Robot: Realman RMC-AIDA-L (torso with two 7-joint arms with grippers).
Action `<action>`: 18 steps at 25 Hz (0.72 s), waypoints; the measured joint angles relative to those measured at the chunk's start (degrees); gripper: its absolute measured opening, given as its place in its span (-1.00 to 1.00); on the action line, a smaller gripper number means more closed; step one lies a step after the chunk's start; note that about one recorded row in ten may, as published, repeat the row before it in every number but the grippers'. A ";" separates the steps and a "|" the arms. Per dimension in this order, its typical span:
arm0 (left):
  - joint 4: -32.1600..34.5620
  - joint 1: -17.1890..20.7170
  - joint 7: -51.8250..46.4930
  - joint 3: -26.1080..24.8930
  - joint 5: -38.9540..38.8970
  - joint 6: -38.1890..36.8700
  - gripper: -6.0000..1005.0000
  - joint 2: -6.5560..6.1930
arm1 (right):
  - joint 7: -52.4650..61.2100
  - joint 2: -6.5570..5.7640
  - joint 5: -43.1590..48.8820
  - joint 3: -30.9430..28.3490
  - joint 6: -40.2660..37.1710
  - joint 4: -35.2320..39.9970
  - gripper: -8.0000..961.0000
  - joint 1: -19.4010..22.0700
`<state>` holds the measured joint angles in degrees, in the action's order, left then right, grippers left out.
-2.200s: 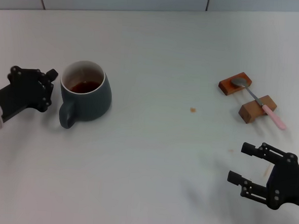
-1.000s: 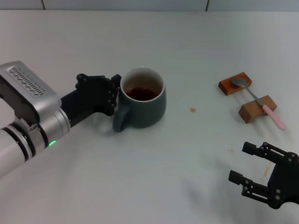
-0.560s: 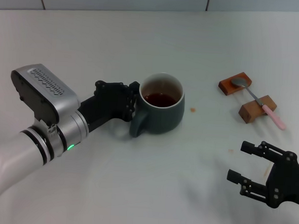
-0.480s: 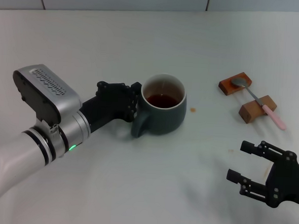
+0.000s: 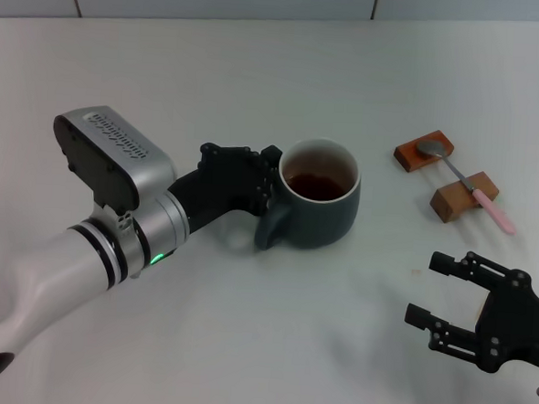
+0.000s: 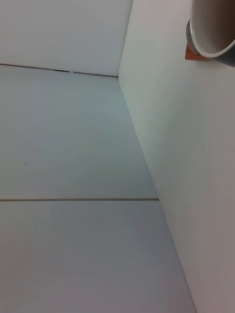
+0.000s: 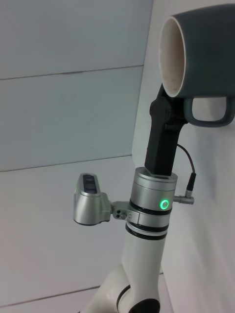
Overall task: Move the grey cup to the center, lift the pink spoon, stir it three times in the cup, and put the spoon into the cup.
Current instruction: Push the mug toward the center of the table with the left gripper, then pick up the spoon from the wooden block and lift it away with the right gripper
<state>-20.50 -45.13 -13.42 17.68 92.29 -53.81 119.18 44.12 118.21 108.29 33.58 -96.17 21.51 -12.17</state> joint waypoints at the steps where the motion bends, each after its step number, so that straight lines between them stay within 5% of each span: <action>1: -0.10 -0.09 0.01 -0.02 0.02 0.09 -0.89 0.00 | 0.00 0.00 0.02 0.02 0.00 0.00 0.57 -0.02; 9: 2.85 4.82 -3.40 -4.89 0.01 -7.15 -0.88 -1.01 | 0.00 0.00 -0.17 -0.05 -0.07 -0.07 0.57 0.02; 13: 16.04 10.32 -19.68 2.02 -0.01 -23.04 -0.88 -0.91 | 0.01 0.00 -0.22 -0.12 -0.21 -0.07 0.57 0.03; 18: 25.87 16.17 -28.80 8.62 0.04 -37.02 -0.87 -1.10 | 0.02 0.00 -0.25 -0.65 -0.24 -0.01 0.57 -0.04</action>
<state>5.38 -28.96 -42.22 26.30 92.33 -90.83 118.08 44.13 118.21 108.03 32.93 -96.41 21.50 -12.22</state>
